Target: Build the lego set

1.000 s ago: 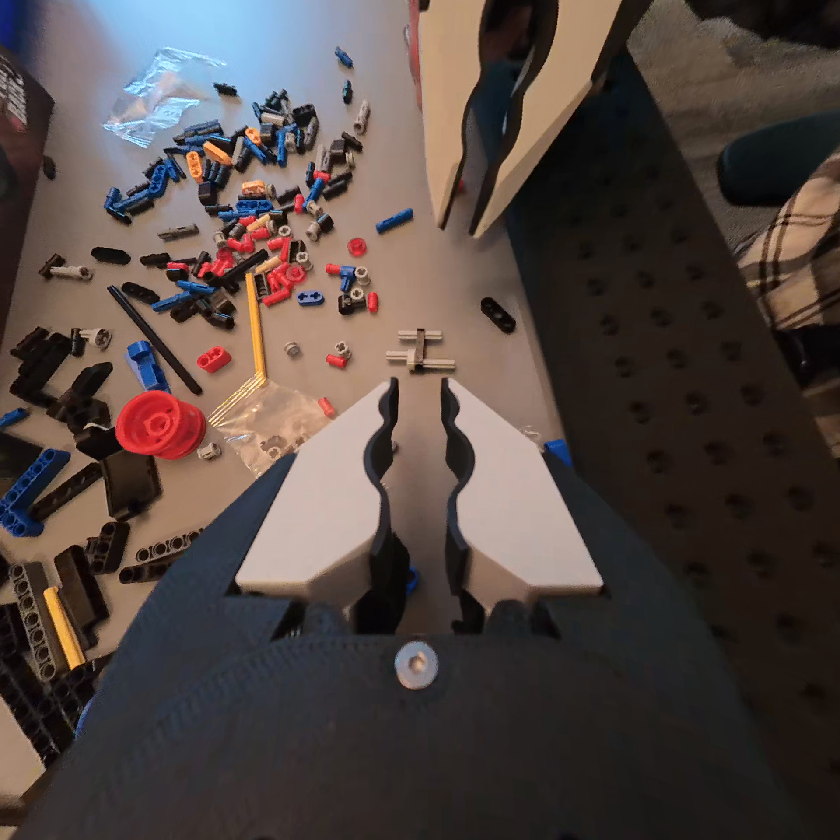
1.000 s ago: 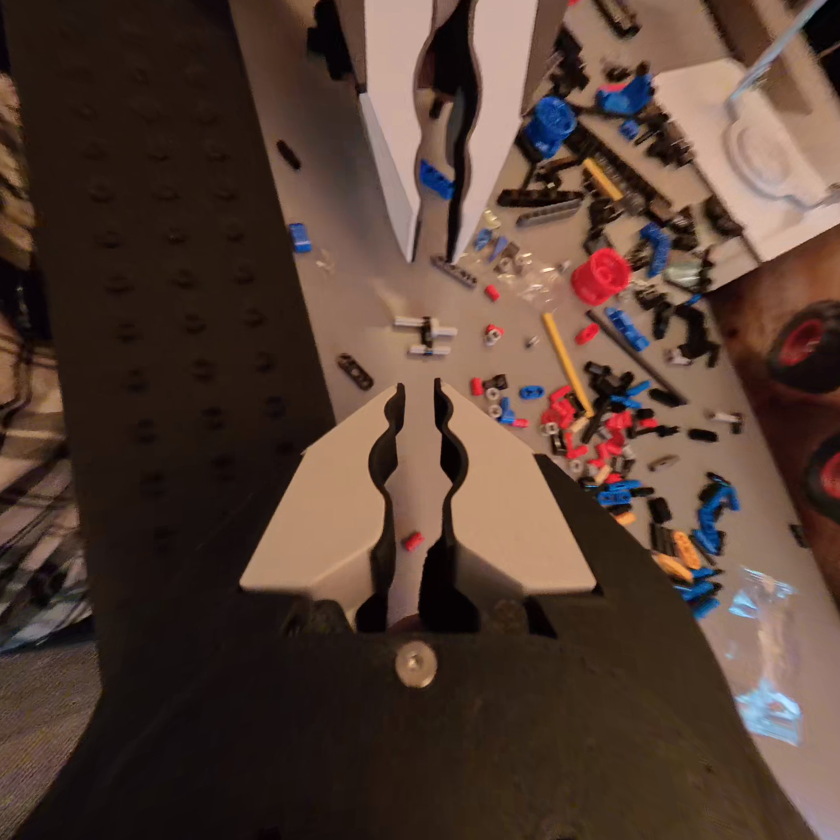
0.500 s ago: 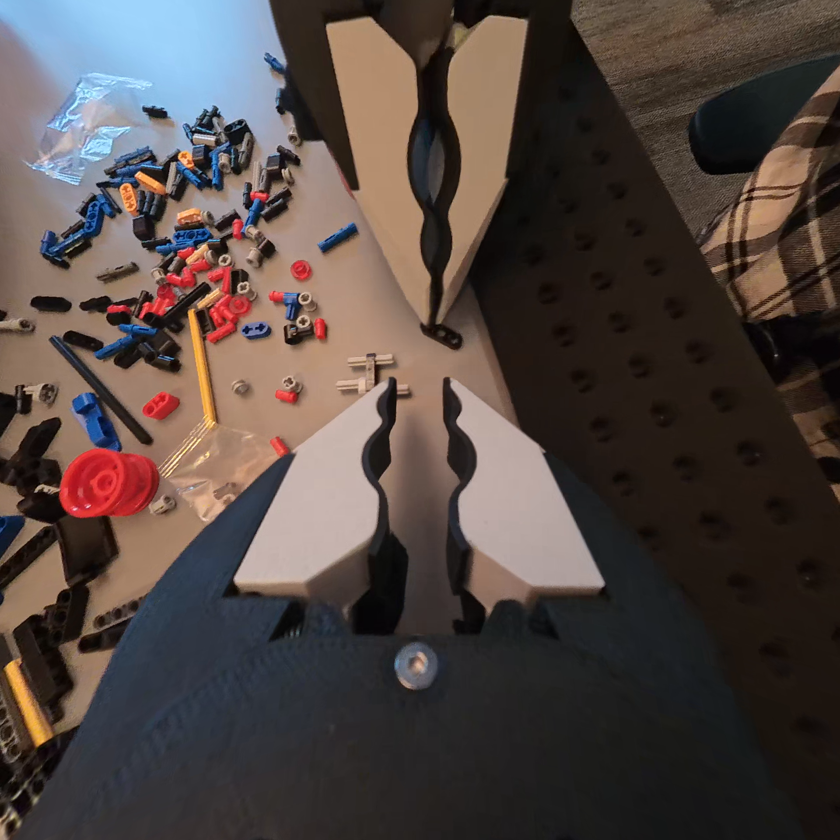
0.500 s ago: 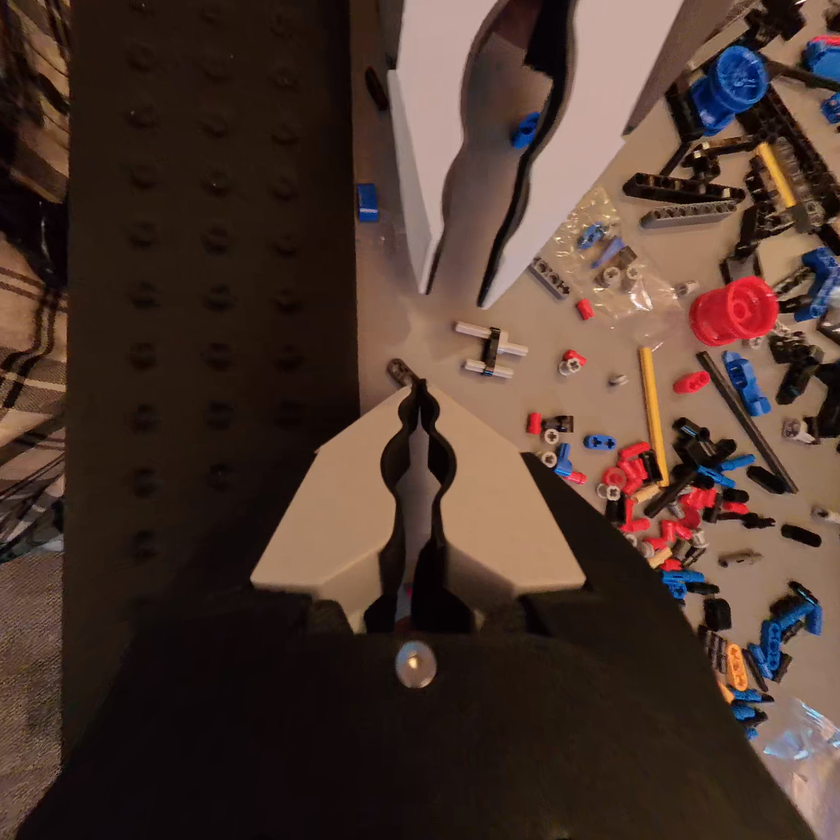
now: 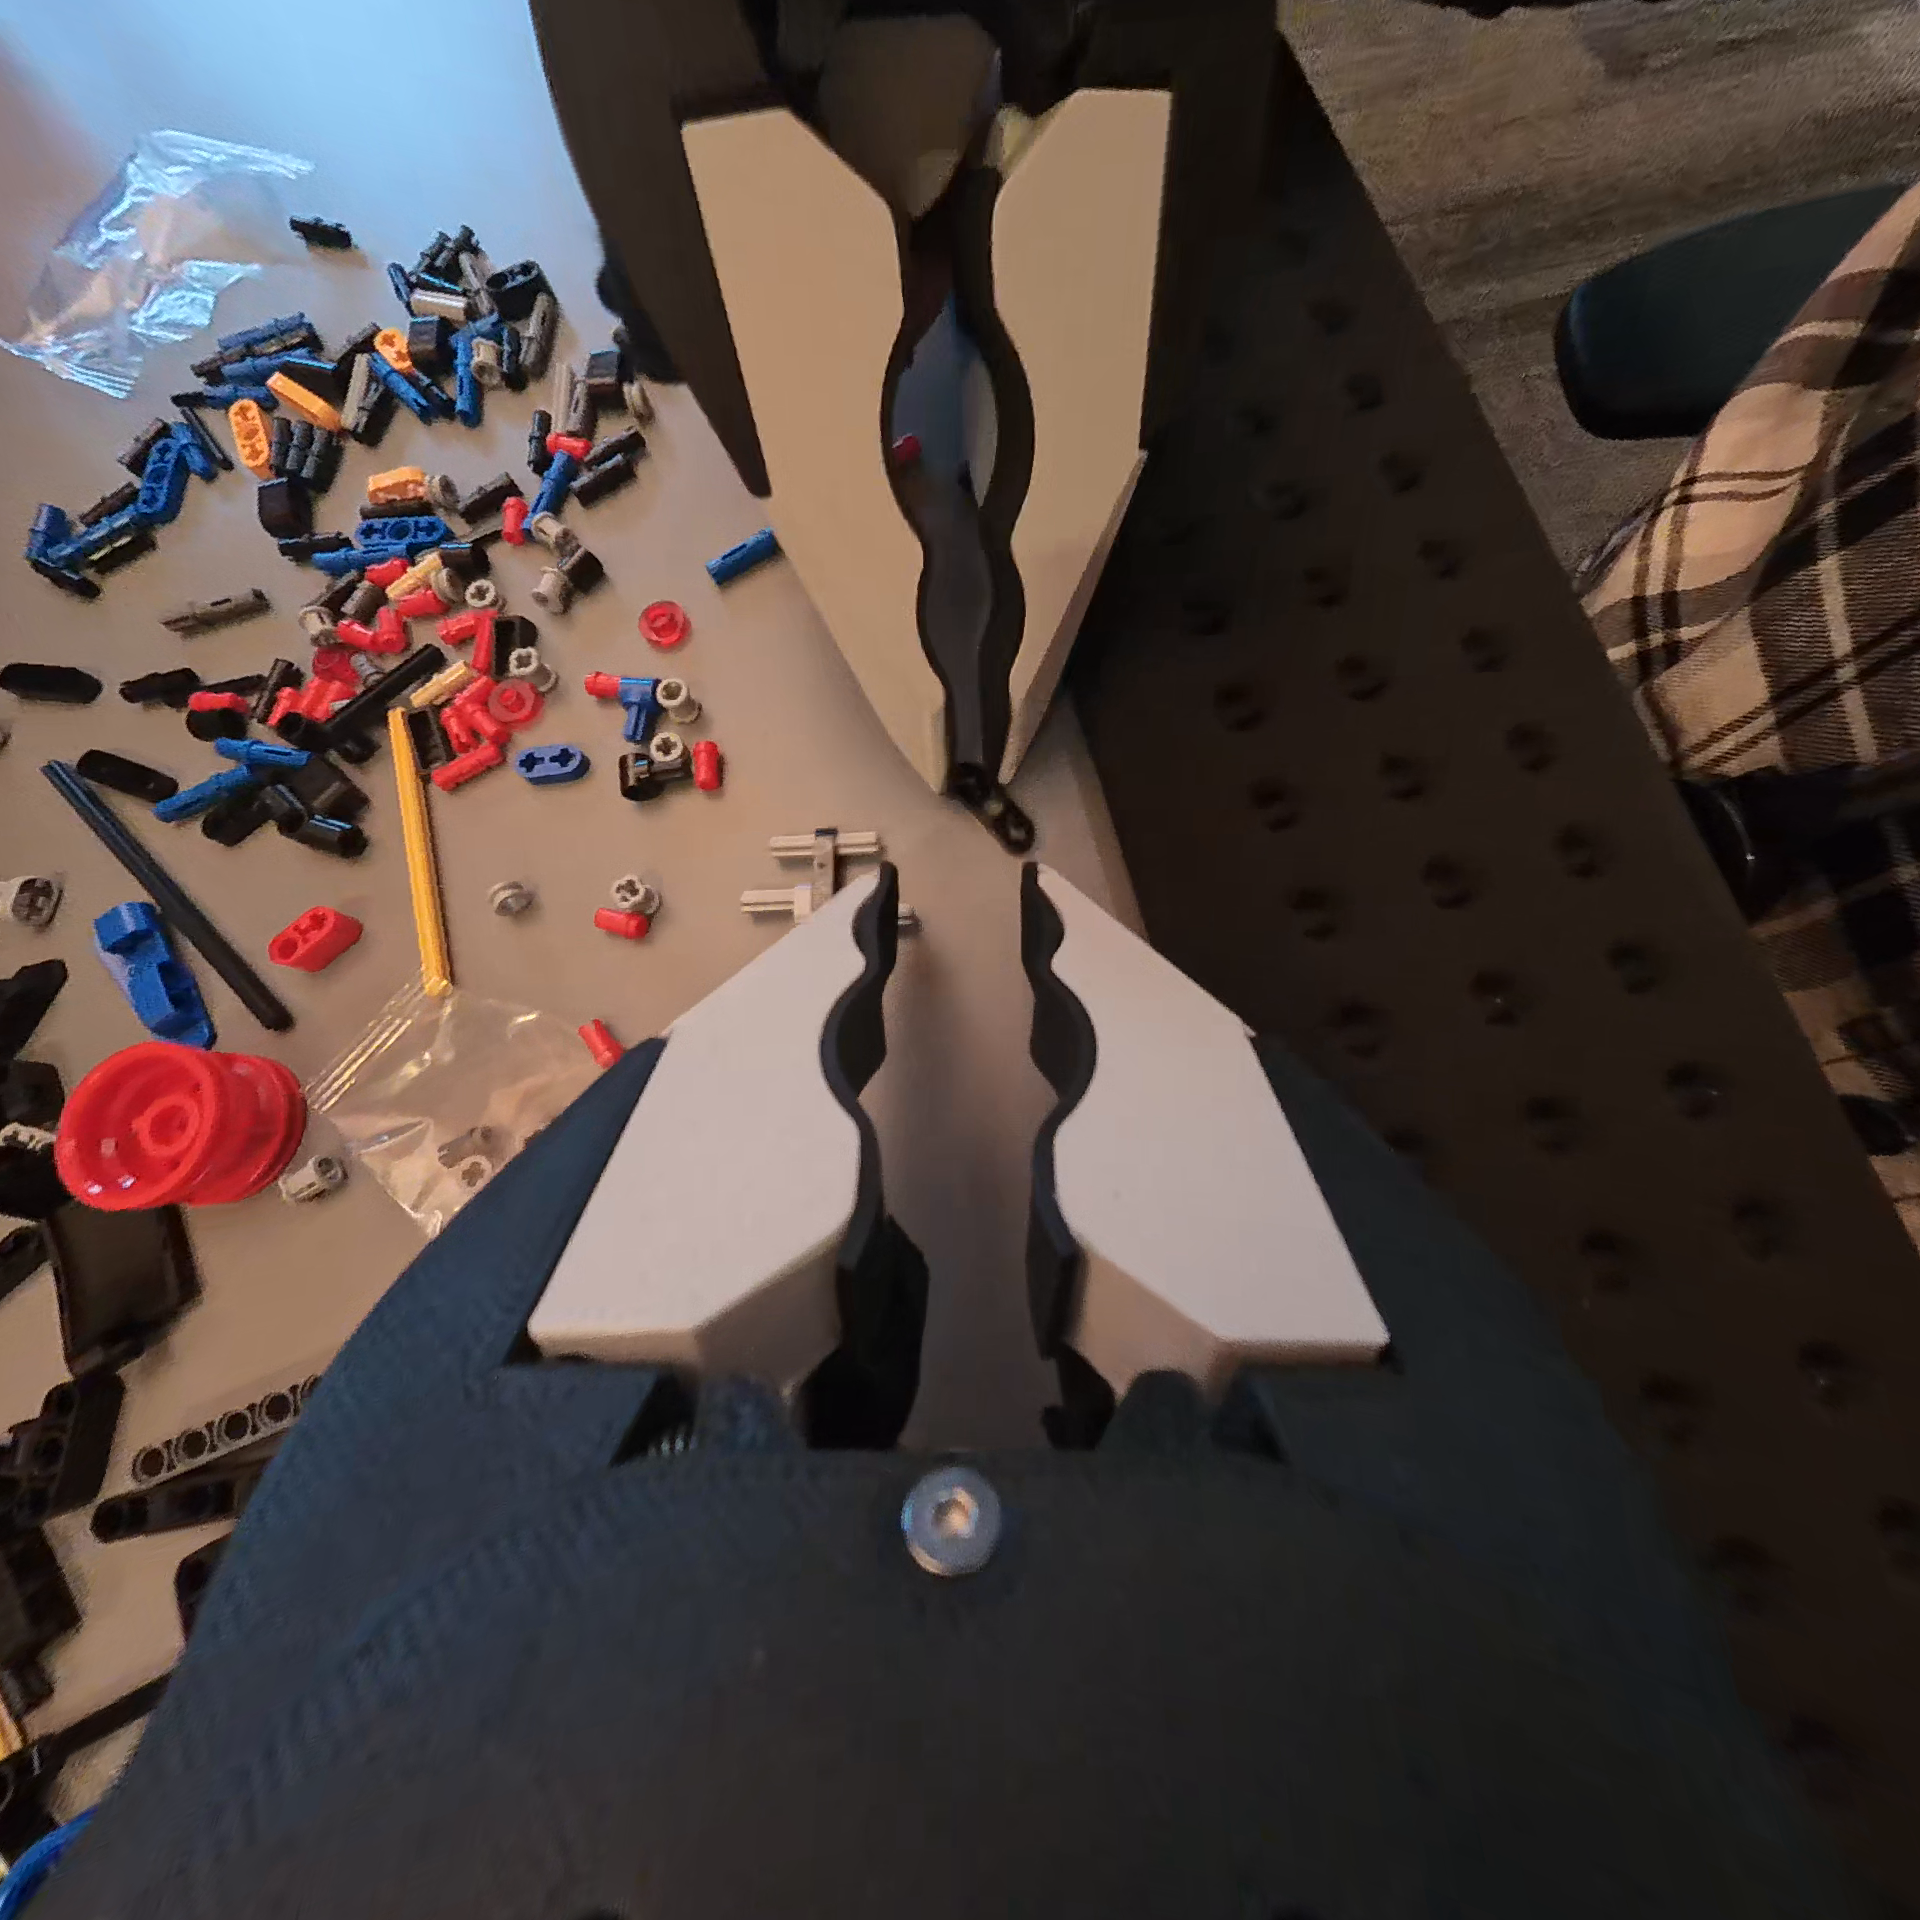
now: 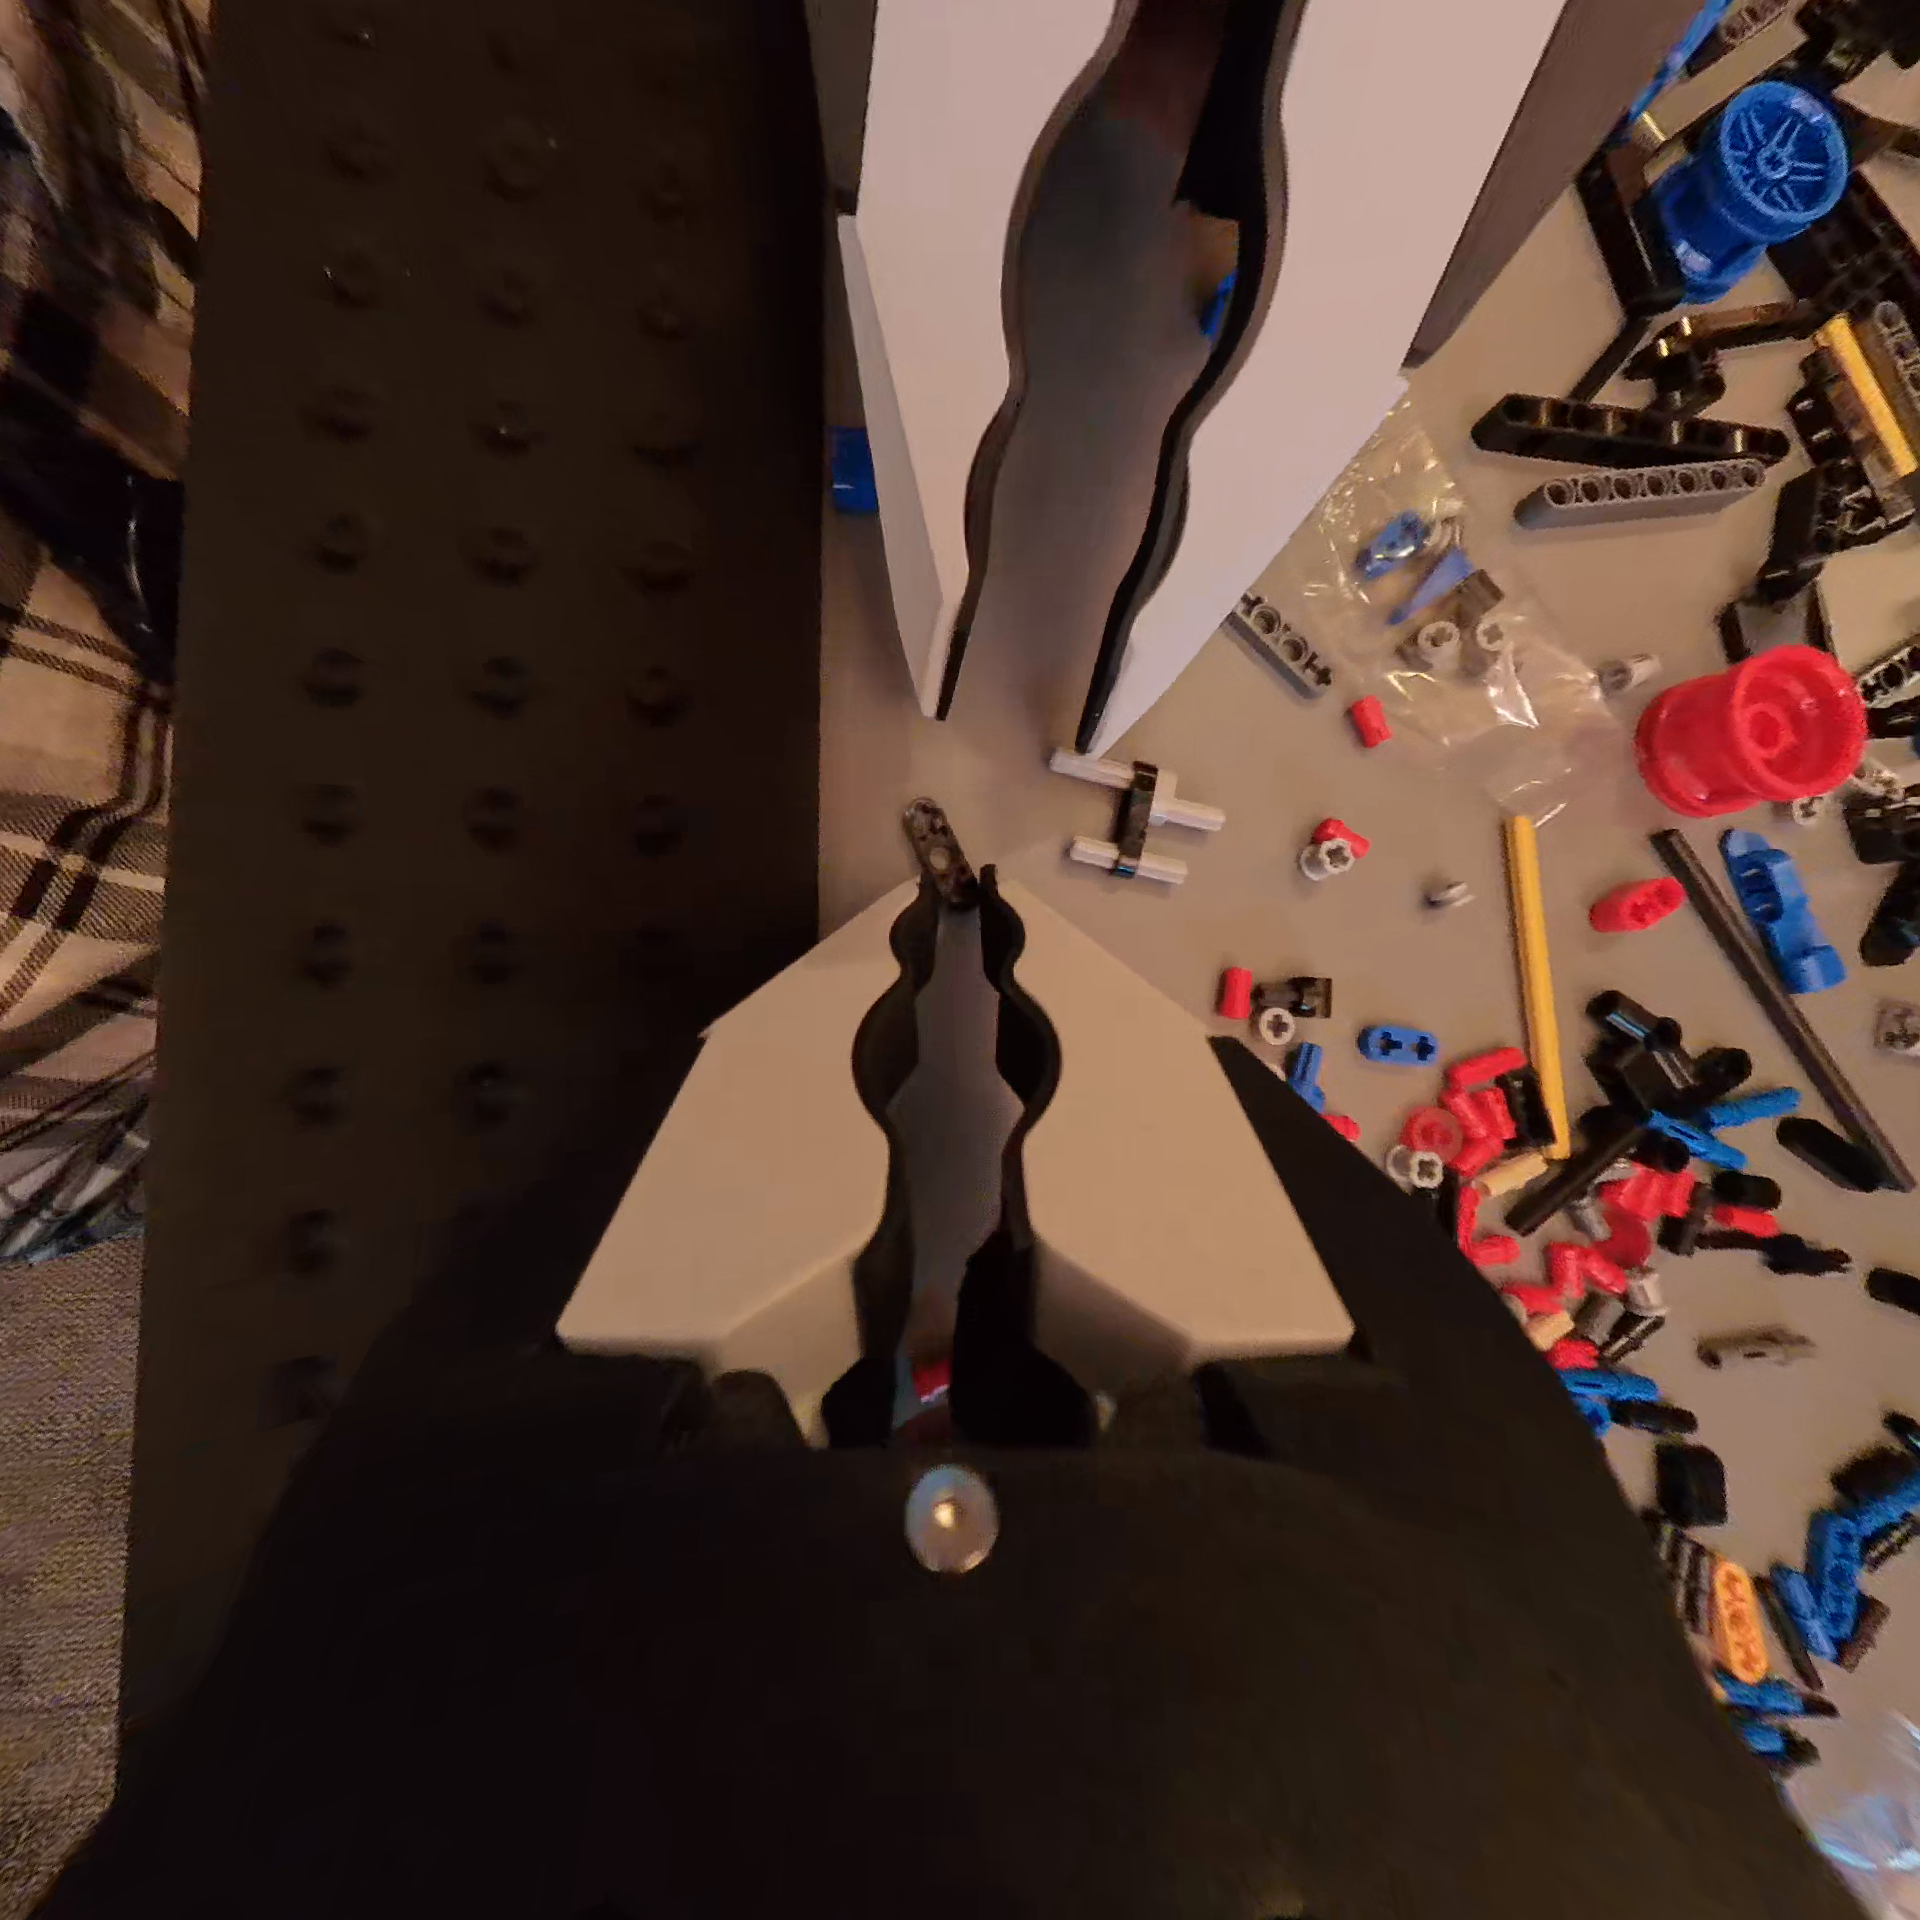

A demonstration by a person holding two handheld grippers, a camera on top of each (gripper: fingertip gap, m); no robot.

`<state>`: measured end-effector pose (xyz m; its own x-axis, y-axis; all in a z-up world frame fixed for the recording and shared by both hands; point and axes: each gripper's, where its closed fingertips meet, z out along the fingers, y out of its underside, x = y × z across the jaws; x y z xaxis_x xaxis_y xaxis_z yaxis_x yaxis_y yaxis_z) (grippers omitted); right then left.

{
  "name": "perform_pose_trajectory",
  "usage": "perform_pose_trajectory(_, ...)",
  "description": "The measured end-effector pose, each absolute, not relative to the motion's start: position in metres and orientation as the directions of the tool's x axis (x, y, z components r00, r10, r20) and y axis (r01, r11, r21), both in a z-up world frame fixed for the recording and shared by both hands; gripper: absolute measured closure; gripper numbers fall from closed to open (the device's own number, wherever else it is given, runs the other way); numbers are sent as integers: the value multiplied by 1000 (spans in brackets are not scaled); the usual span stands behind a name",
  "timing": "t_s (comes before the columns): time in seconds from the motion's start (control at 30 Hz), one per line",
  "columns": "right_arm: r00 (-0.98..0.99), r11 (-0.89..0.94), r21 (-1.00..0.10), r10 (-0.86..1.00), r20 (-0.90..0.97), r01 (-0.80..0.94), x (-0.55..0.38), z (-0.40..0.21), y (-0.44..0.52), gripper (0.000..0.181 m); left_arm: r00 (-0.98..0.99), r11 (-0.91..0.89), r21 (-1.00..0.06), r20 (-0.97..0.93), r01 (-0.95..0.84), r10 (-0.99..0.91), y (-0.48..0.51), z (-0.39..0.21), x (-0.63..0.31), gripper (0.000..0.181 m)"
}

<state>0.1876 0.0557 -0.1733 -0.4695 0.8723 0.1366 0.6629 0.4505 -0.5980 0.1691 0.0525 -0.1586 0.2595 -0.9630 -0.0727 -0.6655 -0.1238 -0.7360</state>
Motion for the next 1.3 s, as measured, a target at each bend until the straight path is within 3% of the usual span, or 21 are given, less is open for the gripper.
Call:
perform_pose_trajectory(0.17,-415,397,-641,900,132,657,185,-170,62,176,257,-115,-741,-80,-661,-963,52,-157,170,159)
perform_pose_trajectory(0.3,-350,442,-666,895,277,602,178,-152,65,175,294,-168,-767,-29,-620,-955,55,-153,172,161)
perform_pose_trajectory(0.5,-295,585,-589,803,518,558,172,-135,68,175,343,-277,-801,96,-531,-934,59,-145,173,174)
perform_pose_trajectory(0.63,-259,575,-599,806,533,557,172,-131,68,174,348,-252,-804,60,-539,-936,60,-144,173,176)
perform_pose_trajectory(0.8,-250,468,-659,881,401,589,174,-135,63,167,280,-47,-702,-221,-711,-934,61,-153,170,176)
perform_pose_trajectory(1.0,-263,445,-631,893,365,635,173,-150,61,173,157,124,-557,-430,-821,-889,60,-159,169,176)
perform_pose_trajectory(1.2,-276,419,-613,907,318,670,170,-163,57,175,32,240,-412,-553,-879,-833,57,-166,169,176)
perform_pose_trajectory(1.3,-266,405,-625,914,308,667,168,-164,58,175,41,233,-418,-551,-878,-834,59,-165,165,174)
